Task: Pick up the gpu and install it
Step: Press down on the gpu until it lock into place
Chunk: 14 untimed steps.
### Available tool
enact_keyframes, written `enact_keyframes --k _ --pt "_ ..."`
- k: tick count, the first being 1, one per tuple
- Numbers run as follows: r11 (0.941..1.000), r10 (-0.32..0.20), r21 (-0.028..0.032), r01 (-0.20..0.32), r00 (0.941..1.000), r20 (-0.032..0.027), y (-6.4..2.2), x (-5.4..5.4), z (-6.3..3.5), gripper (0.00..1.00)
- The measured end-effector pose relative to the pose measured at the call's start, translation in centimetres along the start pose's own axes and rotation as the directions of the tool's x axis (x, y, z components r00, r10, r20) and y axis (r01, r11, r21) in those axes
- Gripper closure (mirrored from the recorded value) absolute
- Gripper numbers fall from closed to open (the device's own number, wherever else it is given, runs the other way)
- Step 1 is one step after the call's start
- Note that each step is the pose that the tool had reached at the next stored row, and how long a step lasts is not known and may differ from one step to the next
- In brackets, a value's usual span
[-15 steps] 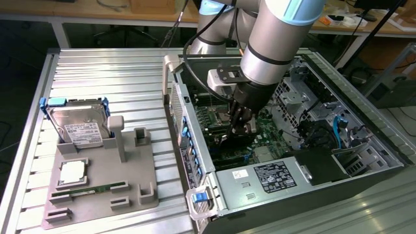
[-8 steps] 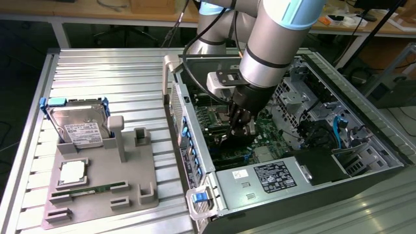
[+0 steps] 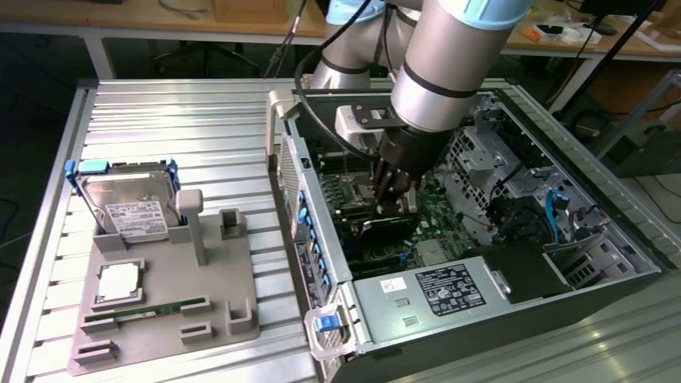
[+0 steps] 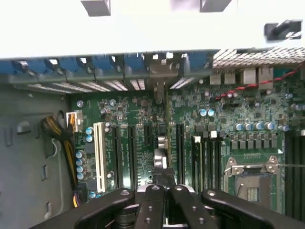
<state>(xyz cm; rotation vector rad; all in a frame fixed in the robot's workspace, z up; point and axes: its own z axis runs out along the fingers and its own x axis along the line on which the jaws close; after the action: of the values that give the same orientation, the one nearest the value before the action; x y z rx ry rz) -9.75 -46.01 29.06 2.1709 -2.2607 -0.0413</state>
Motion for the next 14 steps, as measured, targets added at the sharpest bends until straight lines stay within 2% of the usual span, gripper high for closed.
enact_keyframes --k 2,8,12,14 --pt "1.0000 0.000 -0.0005 0.000 1.0000 0.0063 1.00 0.0 -0.74 0.89" --pt "1.0000 0.000 -0.0013 0.000 0.9999 0.0152 3.25 0.1 -1.92 0.89" --pt "1.0000 0.000 -0.0061 0.000 0.9998 0.0177 4.56 0.2 -2.26 0.89" --pt "0.9999 0.000 -0.0114 0.000 0.9998 0.0176 5.10 0.2 -2.26 0.89"
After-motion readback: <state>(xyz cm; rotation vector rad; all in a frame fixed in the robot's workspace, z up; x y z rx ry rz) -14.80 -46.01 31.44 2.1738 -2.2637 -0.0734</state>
